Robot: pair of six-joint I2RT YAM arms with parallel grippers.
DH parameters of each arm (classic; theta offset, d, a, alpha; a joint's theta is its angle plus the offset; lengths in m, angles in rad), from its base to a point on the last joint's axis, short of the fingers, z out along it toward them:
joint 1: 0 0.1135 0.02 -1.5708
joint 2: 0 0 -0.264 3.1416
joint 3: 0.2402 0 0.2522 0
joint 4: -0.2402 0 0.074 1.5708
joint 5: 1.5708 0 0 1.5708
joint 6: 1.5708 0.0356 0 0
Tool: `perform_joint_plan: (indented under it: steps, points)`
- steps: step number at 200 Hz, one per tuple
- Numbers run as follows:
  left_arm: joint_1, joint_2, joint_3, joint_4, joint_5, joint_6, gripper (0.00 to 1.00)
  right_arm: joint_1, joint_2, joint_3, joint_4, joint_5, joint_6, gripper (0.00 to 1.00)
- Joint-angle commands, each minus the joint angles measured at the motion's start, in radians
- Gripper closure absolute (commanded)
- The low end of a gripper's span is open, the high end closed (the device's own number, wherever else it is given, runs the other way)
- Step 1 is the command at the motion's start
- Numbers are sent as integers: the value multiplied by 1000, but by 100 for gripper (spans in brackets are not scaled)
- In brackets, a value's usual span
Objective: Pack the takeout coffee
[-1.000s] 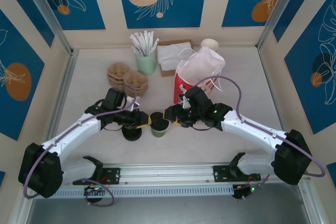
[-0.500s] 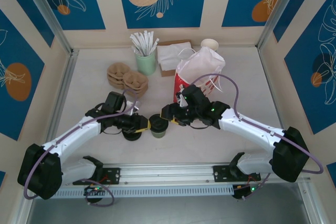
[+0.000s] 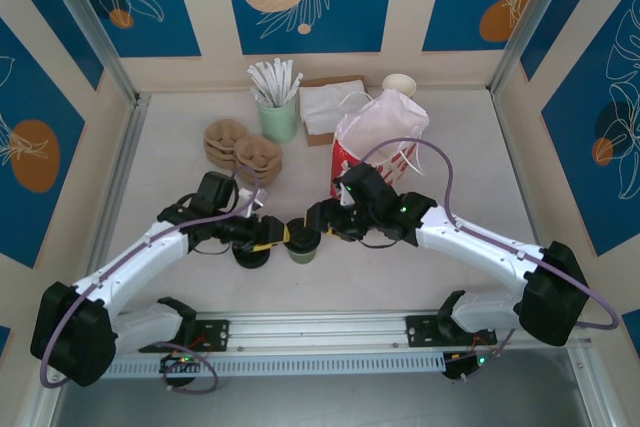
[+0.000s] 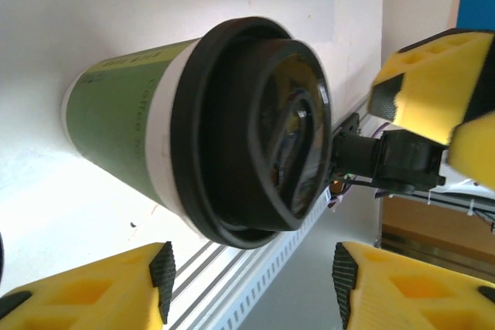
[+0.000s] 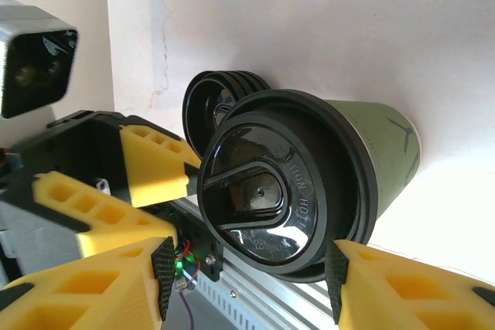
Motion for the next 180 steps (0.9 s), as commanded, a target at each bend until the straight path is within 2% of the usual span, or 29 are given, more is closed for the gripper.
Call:
perform_joint_plan:
  steps: [1, 73, 180]
  points:
    - [15, -19, 29, -31, 11, 25, 37, 14, 16, 38, -46, 38, -27, 43]
    - [15, 0, 64, 20, -30, 12, 26, 38, -5, 44, -101, 102, -11, 45]
    - [10, 95, 52, 54, -60, 10, 26, 45, -12, -7, -62, 107, 36, 45]
